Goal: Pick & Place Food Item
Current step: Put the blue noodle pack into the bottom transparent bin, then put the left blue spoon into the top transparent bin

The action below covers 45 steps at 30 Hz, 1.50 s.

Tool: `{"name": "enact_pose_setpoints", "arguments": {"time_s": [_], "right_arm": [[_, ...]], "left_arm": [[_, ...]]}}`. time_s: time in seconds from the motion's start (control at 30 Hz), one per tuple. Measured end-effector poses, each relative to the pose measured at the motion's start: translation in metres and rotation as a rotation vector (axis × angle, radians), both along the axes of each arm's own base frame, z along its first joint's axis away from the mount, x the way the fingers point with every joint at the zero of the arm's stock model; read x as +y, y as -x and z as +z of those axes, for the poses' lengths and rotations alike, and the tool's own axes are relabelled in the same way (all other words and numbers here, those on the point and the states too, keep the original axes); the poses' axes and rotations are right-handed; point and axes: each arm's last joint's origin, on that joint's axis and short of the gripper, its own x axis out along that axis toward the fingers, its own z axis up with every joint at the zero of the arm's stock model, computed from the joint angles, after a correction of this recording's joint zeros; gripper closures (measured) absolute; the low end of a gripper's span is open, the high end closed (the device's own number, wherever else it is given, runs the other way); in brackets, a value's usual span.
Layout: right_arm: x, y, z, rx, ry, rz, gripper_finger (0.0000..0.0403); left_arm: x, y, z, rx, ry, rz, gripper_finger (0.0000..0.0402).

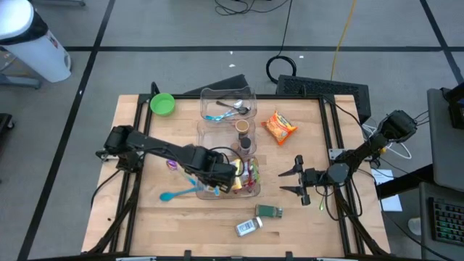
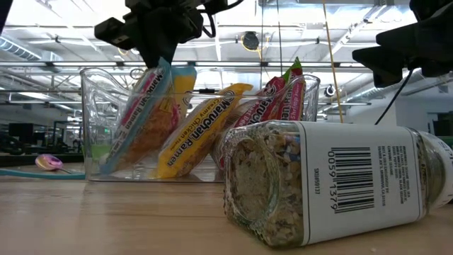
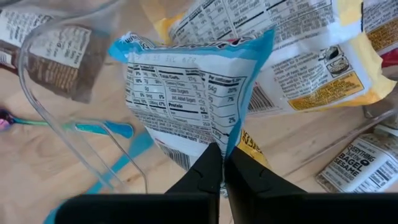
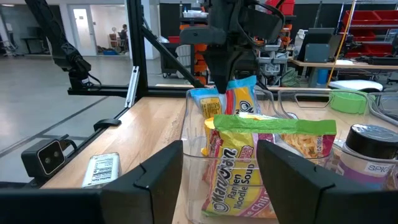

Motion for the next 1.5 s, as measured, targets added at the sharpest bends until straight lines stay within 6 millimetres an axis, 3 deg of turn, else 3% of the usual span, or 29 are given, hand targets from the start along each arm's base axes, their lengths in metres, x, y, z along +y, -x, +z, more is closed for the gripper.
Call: {"name": "enact_pose_setpoints", "arguments": {"time_s": [0.23, 0.63, 0.77, 0.9, 1.07, 1.17, 1.27, 1.33, 1.5], "right_arm": [[0.000, 0.000, 0.000, 0.000, 0.000, 0.000, 0.0204], [0.000, 0.000, 0.000, 0.001, 0.000, 0.000, 0.0204], [0.000, 0.000, 0.000, 0.001, 0.001, 0.000, 0.0204], [0.000, 0.000, -0.001, 0.007, 0.005, 0.000, 0.0204], [0.000, 0.000, -0.002, 0.019, -0.006, 0.001, 0.0204], [0.000, 0.000, -0.002, 0.020, -0.008, 0.001, 0.0204], [0.000, 0.000, -0.002, 0.016, -0.009, -0.001, 0.0204], [0.000, 0.000, -0.001, 0.014, -0.011, -0.001, 0.0204], [0.000, 0.000, -0.002, 0.023, -0.004, -0.002, 0.0204]], "left_arm": [[0.006, -0.002, 0.000, -0.012, -0.005, -0.037, 0.0374], [0.011, -0.004, 0.008, -0.066, 0.060, -0.081, 0.0255], [0.019, 0.007, 0.034, -0.159, 0.067, -0.075, 0.0233], [0.021, 0.028, 0.082, -0.406, -0.001, -0.075, 0.0225], [-0.003, 0.070, 0.140, -0.739, -0.389, -0.195, 0.0230], [-0.026, 0.092, 0.155, -0.793, -0.678, -0.275, 0.0231], [-0.049, 0.107, 0.154, -0.768, -0.920, -0.343, 0.0231], [-0.060, 0.113, 0.142, -0.725, -1.050, -0.364, 0.0231], [-0.060, 0.118, 0.075, -0.617, -1.128, -0.352, 0.0231]]}}
